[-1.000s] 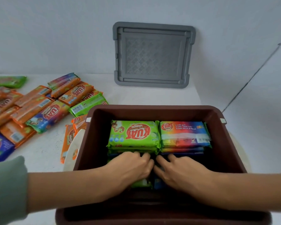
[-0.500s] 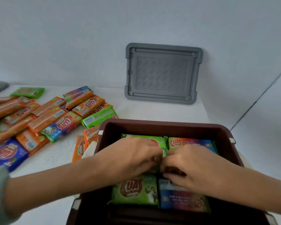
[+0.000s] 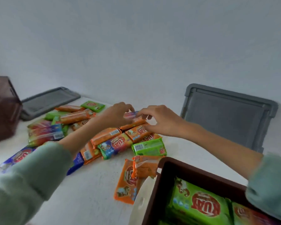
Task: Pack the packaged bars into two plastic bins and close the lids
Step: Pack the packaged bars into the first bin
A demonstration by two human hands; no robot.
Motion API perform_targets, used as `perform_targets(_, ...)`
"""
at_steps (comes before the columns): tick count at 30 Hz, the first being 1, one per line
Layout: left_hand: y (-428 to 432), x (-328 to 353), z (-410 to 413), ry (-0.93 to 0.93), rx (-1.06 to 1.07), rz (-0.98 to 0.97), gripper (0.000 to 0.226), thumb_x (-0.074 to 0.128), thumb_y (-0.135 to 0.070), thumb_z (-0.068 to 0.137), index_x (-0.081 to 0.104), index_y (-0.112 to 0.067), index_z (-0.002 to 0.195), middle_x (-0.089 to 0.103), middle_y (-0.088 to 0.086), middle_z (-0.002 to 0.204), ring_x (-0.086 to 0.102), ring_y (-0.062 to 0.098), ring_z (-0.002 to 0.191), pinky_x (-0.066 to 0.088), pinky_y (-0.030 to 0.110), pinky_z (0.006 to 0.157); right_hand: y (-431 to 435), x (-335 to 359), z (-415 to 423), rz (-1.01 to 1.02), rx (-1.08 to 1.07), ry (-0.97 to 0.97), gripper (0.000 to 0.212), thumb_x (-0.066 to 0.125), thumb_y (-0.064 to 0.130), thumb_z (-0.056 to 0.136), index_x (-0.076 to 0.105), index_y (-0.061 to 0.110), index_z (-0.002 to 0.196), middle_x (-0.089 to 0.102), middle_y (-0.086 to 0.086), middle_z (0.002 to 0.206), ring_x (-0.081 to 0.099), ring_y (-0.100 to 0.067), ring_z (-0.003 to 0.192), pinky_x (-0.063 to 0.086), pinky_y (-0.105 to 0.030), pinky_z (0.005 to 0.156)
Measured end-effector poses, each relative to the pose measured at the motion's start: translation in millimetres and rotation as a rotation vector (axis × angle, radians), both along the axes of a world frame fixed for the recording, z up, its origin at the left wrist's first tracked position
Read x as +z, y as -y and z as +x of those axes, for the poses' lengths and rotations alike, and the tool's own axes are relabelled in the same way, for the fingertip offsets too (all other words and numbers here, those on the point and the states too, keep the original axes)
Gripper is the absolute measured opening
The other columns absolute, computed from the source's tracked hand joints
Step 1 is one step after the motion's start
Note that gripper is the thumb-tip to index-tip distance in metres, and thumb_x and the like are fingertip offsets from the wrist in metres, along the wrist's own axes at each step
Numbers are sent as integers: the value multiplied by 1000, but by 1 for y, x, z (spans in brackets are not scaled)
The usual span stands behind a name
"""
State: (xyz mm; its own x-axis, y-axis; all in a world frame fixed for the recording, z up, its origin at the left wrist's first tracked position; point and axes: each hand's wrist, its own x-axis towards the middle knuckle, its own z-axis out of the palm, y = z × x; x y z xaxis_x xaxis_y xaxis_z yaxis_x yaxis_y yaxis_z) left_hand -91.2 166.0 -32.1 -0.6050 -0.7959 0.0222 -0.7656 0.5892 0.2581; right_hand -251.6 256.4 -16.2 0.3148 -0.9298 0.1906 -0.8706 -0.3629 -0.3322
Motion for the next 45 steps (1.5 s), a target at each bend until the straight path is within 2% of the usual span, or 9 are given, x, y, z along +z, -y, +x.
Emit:
perform_targets(7, 41, -66, 55, 149, 291, 234, 65, 55, -41, 89, 28, -21, 144, 29, 12, 148, 28, 31, 137, 28, 43, 112, 94, -66, 42, 296, 208, -165, 72, 71, 40, 78, 40, 21, 140, 45, -7, 141, 42, -23, 129, 36, -36, 106)
perform_targets(11, 37, -81, 81, 156, 243, 180, 56, 52, -47, 89, 41, -20, 137, 47, 7, 137, 43, 26, 124, 40, 38, 101, 101, -99, 46, 383, 221, -210, 88, 76, 50, 67, 35, 28, 142, 32, -2, 138, 35, -18, 126, 37, -34, 104)
perform_targets(14, 35, -88, 93, 155, 251, 67, 62, 52, -56, 85, 40, -25, 138, 51, 4, 130, 47, 22, 117, 45, 33, 86, 103, -107, 45, 340, 228, -217, 79, 78, 46, 66, 41, 26, 134, 34, -2, 130, 38, -18, 121, 42, -34, 100)
perform_targets(19, 37, -90, 88, 157, 142, 25, 57, 48, -48, 90, 32, -33, 142, 46, 4, 136, 47, 21, 119, 50, 38, 90, 101, -103, 51, 293, 240, -285, 74, 79, 43, 67, 44, 22, 128, 37, -1, 127, 40, -17, 118, 42, -29, 95)
perform_targets(22, 38, -94, 83, 183, 144, 36, 54, 47, -44, 91, 35, -30, 142, 49, 4, 133, 52, 22, 112, 52, 39, 87, 95, -102, 55, 237, 273, -382, 79, 74, 52, 68, 40, 18, 131, 37, -1, 132, 39, -17, 122, 42, -32, 95)
perform_targets(26, 40, -93, 82, 148, 136, 65, 53, 50, -42, 90, 44, -21, 138, 60, 10, 121, 60, 24, 101, 53, 37, 84, 90, -102, 58, 191, 314, -350, 71, 70, 50, 74, 44, 14, 129, 45, -2, 131, 43, -17, 121, 39, -28, 95)
perform_targets(33, 43, -92, 76, 174, 125, 60, 43, 52, -29, 91, 53, -4, 126, 54, 13, 128, 54, 28, 112, 47, 39, 93, 97, -103, 58, 223, 297, -274, 68, 79, 45, 66, 54, 14, 121, 54, -1, 122, 51, -15, 112, 36, -20, 86)
perform_targets(39, 45, -93, 77, 45, 95, 70, 50, 54, -29, 90, 44, -24, 138, 52, 5, 134, 53, 22, 113, 45, 32, 92, 96, -103, 55, 234, 334, -261, 70, 79, 45, 65, 51, 15, 122, 51, 0, 127, 47, -14, 117, 36, -20, 91)
perform_targets(45, 52, -95, 71, 55, 170, 33, 57, 67, -39, 81, 51, -24, 133, 65, 7, 107, 58, 24, 95, 44, 30, 76, 91, -101, 57, 232, 350, -318, 67, 78, 35, 69, 47, 15, 125, 52, -2, 128, 49, -17, 118, 39, -24, 94)
